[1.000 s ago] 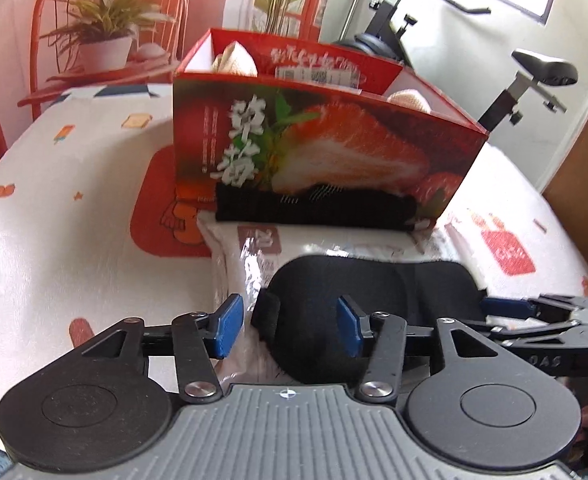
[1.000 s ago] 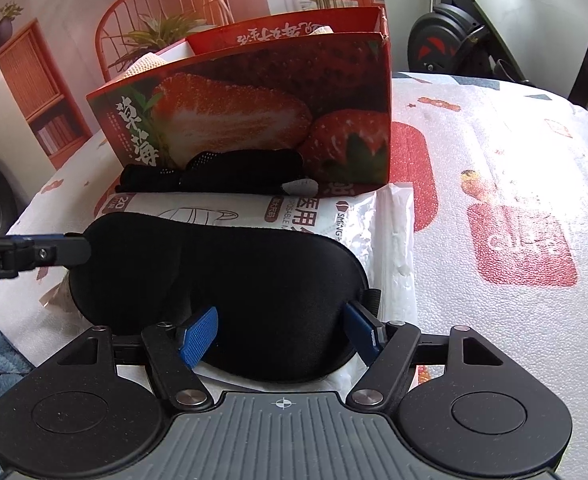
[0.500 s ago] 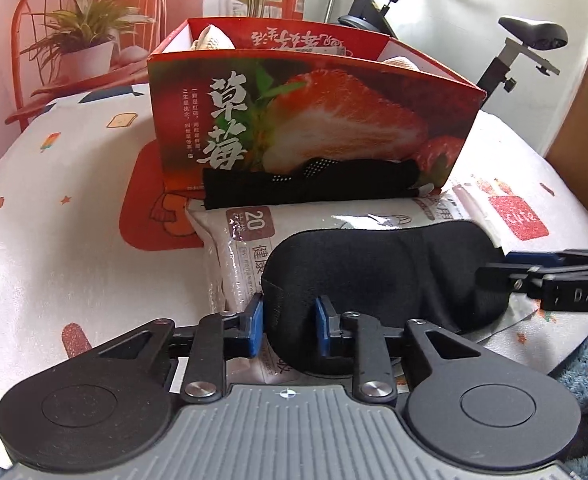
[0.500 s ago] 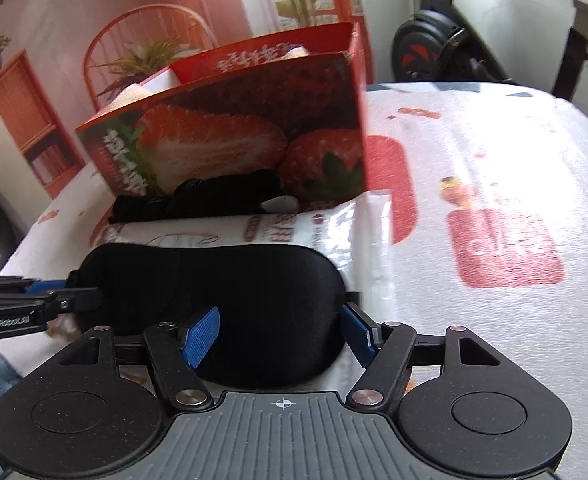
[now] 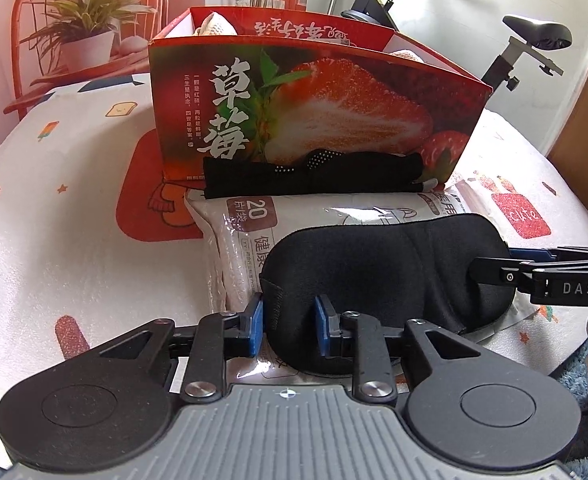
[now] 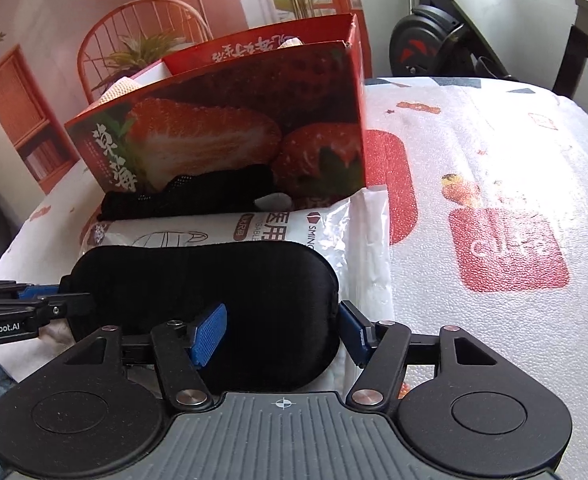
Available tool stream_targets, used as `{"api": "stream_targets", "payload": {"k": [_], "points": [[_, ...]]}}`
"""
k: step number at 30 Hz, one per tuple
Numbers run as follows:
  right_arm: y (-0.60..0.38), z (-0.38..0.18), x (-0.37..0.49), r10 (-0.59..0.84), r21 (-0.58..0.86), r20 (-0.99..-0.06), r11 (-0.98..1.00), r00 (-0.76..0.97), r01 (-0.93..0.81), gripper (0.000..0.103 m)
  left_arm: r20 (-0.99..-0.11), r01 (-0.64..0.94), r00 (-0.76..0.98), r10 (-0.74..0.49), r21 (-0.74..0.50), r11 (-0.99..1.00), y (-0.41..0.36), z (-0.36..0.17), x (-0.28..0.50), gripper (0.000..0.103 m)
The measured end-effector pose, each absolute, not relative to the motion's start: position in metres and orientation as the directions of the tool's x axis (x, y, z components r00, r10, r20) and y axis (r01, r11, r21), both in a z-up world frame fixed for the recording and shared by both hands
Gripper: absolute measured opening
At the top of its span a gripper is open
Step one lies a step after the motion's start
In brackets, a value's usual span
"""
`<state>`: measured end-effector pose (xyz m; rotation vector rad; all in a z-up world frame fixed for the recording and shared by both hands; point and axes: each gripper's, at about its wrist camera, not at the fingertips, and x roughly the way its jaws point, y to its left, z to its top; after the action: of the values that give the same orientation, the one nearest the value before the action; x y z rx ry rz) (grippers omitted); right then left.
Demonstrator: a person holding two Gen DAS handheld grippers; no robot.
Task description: Organize soft objects
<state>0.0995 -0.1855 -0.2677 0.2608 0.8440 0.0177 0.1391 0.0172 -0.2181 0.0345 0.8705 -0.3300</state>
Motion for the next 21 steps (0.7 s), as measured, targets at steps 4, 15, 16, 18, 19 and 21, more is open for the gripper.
{"api": "stream_targets", "payload": {"k": [4, 15, 16, 18, 19, 21], "points": [[-0.188, -0.269, 0.102, 0.133, 0.270, -0.733, 0.957, 0.667, 0.106, 0.059, -0.754, 0.291, 0.596, -0.275, -0.116, 0.950, 0.019, -0.219, 0.140, 0.028], [-0.191, -0.249, 0.095, 0.171, 0.325, -0.694, 0.941, 0.699, 0.093, 0.044, -0.720, 0.277, 0.621, -0.310, -0.168, 0.946, 0.028, -0.207, 0.135, 0.022], [-0.190, -0.245, 0.094, 0.173, 0.326, -0.684, 0.942, 0.709, 0.084, 0.042, -0.710, 0.279, 0.630, -0.314, -0.170, 0.945, 0.029, -0.205, 0.134, 0.021], [-0.186, -0.237, 0.093, 0.181, 0.314, -0.668, 0.948, 0.722, 0.053, 0.038, -0.690, 0.289, 0.648, -0.322, -0.168, 0.943, 0.029, -0.200, 0.131, 0.019], [-0.183, -0.235, 0.093, 0.185, 0.303, -0.662, 0.952, 0.726, 0.034, 0.037, -0.681, 0.295, 0.656, -0.326, -0.167, 0.941, 0.029, -0.197, 0.129, 0.018], [-0.175, -0.231, 0.092, 0.191, 0.278, -0.654, 0.960, 0.732, -0.002, 0.034, -0.668, 0.306, 0.665, -0.335, -0.165, 0.938, 0.028, -0.194, 0.127, 0.017]]}}
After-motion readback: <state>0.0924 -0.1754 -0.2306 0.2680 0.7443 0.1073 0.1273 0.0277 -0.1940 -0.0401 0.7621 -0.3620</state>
